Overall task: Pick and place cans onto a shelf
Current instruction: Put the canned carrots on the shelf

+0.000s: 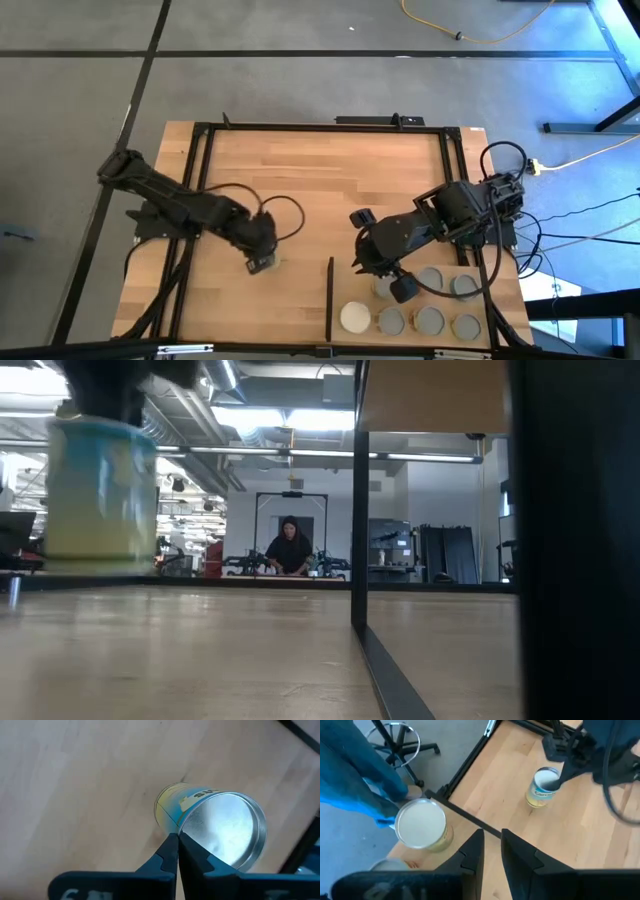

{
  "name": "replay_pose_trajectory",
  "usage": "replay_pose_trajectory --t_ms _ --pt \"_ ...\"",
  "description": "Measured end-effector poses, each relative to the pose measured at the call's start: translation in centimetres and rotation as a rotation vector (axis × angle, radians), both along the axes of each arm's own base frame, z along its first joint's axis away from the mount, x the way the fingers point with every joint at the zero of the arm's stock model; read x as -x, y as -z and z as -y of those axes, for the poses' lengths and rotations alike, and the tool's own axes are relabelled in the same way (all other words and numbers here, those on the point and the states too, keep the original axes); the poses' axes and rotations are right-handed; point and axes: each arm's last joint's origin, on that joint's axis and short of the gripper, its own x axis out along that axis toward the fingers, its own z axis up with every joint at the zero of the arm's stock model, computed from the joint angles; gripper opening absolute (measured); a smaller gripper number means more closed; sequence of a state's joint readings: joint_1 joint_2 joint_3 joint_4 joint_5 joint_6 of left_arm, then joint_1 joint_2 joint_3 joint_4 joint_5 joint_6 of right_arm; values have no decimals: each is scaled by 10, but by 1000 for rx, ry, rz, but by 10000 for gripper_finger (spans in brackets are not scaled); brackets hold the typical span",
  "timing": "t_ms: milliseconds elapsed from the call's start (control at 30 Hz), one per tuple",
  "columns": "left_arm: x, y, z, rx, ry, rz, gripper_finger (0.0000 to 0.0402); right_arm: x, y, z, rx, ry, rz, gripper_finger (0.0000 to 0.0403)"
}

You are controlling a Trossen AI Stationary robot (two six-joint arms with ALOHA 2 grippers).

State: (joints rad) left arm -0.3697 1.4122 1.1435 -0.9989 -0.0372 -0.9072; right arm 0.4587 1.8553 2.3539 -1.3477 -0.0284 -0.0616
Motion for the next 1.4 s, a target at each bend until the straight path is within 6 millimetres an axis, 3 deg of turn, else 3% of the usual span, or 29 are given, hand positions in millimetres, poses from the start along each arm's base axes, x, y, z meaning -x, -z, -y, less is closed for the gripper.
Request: replay_pose_trajectory --t_ms 167,367,967,1167,1400 --pt "-25 19 -12 6 35 -10 0 6 -2 3 9 -2 -14 67" --pt "-39 34 -20 15 53 -45 0 11 -6 5 4 -8 -12 67" --pt "-44 29 -20 138 66 -37 40 10 -5 9 8 -27 -20 67" --pt "-46 8 -20 115 77 -21 38 8 -7 9 5 -9 3 67" --pt "-35 -55 -19 -141 87 -37 37 -5 -10 29 -22 202 50 67"
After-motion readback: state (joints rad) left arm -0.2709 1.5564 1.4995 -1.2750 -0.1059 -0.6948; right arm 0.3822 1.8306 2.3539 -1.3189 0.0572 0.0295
